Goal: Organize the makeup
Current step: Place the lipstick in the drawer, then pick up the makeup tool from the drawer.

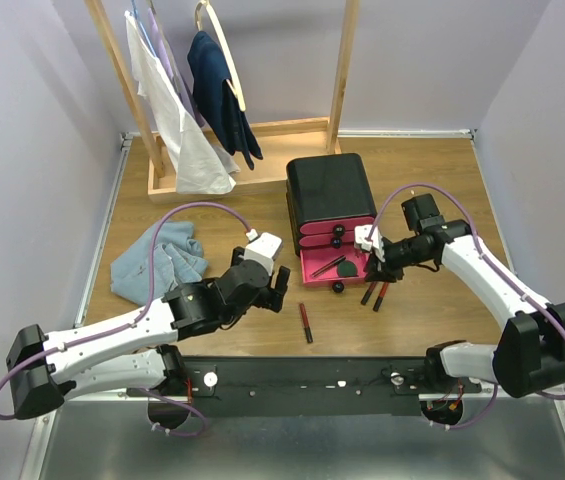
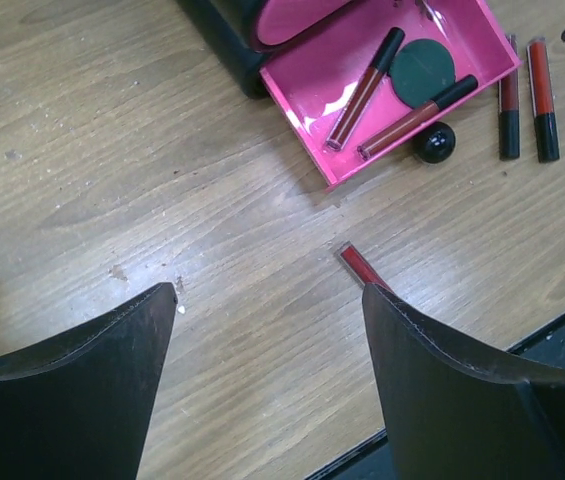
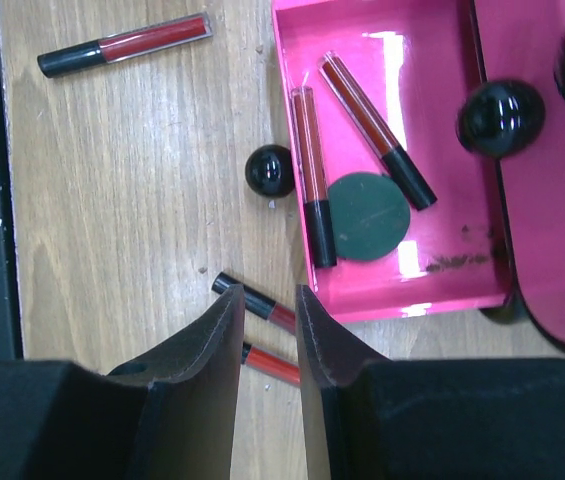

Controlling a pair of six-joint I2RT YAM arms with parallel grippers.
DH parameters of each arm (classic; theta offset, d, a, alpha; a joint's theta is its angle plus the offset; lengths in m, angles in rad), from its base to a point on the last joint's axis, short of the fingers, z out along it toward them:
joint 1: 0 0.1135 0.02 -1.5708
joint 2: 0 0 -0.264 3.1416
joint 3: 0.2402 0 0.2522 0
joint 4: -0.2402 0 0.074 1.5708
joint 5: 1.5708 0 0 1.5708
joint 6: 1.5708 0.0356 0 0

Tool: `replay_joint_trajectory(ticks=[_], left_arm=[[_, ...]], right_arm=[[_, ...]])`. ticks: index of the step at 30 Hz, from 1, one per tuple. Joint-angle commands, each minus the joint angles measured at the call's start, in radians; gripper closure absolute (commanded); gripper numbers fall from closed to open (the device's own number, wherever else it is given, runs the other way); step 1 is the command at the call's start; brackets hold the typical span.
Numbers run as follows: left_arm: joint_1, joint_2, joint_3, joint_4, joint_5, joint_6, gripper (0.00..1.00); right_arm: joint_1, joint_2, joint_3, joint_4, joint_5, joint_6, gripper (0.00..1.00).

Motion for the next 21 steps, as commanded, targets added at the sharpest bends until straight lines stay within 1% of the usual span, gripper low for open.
replay_joint_trajectory(ticks=[1, 9, 21], left_arm=[[0.021, -0.06, -0.044, 0.039, -0.039, -0.085, 0.15], [0.041, -0.111, -0.095, 0.045, -0.035, -0.128, 0.14], [0.054, -0.126, -0.121, 0.05, -0.027, -0.154, 0.14]], right_arm=[[0.038, 0.02, 0.045, 0.029, 0.048, 0.001, 0.65], [0.067, 0.042, 0.063, 0.029, 0.077, -0.012, 0.66], [0.095, 0.057, 0.063, 0.039, 0.105, -0.016, 0.65]])
